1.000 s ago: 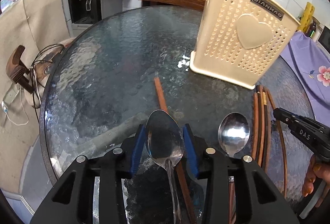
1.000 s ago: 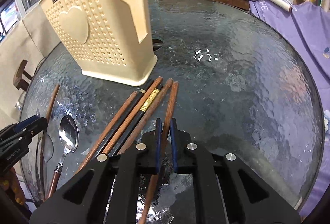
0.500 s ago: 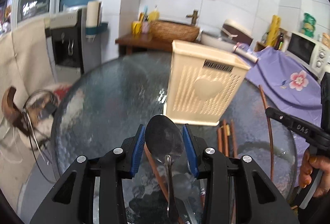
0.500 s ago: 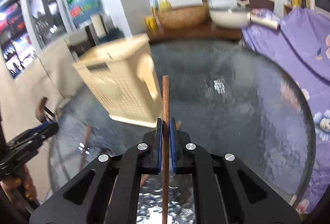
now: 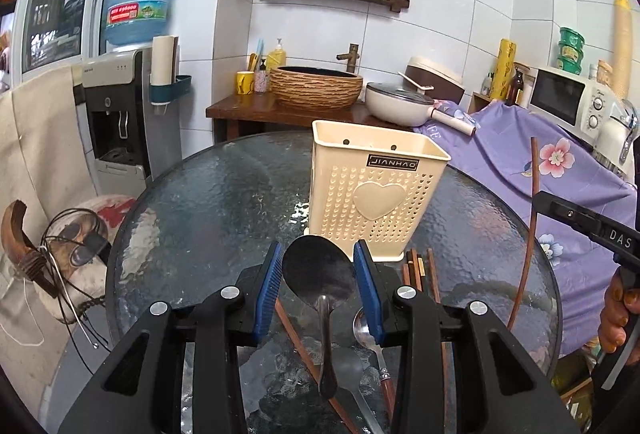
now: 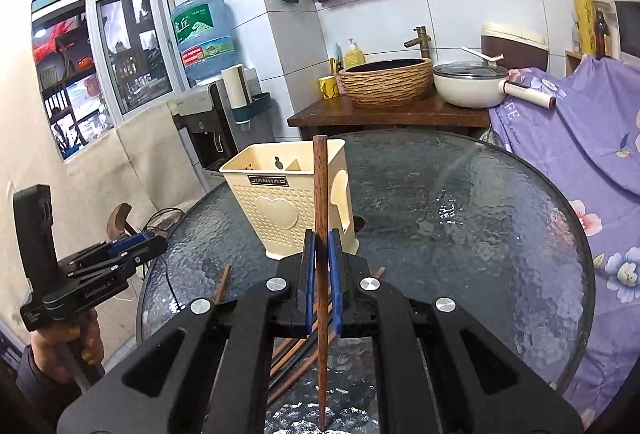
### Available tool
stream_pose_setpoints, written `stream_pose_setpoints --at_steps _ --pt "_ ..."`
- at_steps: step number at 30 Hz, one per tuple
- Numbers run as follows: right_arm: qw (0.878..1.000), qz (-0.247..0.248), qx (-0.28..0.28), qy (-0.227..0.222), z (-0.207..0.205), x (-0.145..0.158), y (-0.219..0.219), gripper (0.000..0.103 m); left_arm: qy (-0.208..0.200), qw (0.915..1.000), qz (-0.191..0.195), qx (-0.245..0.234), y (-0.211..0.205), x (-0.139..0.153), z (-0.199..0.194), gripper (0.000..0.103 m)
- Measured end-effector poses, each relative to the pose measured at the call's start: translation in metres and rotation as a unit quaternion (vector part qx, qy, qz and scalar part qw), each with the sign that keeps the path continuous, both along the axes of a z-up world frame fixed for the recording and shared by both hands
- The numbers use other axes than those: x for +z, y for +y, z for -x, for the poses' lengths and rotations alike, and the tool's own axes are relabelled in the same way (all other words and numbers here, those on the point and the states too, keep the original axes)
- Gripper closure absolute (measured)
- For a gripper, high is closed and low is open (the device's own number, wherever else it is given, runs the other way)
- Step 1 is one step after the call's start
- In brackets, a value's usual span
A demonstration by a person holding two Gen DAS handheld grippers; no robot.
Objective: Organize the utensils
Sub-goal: 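Lift the spoon with the left tool while the right tool carries the chopstick to the holder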
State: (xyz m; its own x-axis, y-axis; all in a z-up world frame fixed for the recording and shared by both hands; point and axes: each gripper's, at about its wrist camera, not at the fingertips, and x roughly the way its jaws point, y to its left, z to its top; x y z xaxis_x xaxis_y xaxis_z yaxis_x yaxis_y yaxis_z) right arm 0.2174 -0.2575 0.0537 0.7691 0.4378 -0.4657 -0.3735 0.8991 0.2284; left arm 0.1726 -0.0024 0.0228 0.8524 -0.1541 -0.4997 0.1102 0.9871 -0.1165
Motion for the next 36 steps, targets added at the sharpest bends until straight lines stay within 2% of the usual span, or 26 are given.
stream_pose_setpoints --at_steps 7,19,24,29,33,36 --pt "1.0 -0.011 0.009 -0.005 0.009 0.01 0.001 0.096 -0.008 0.9998 0.001 -0.019 0.001 0.007 0.001 0.067" --pt "0.999 -0.003 0.034 -0.025 0.008 0.039 0.01 0.096 -0.024 0.998 0.0 -0.058 0.002 0.031 -0.013 0.067" --pt "0.998 -0.012 0.051 -0.042 -0.003 0.071 0.015 0.096 -0.044 0.9963 0.0 -0.074 -0.003 0.06 -0.029 0.067" --pt "0.995 -0.019 0.043 -0.09 -0.024 0.123 0.022 0.096 -0.079 0.9937 0.017 -0.078 -0.005 0.107 -0.057 0.067" --pt "0.992 -0.029 0.019 -0.124 -0.051 0.16 0.03 0.096 -0.123 0.991 0.011 -0.05 -0.009 0.142 -0.082 0.067" --pt "0.991 -0.025 0.003 -0.135 -0.072 0.166 0.04 0.096 -0.143 0.989 0.006 -0.037 -0.016 0.154 -0.103 0.067"
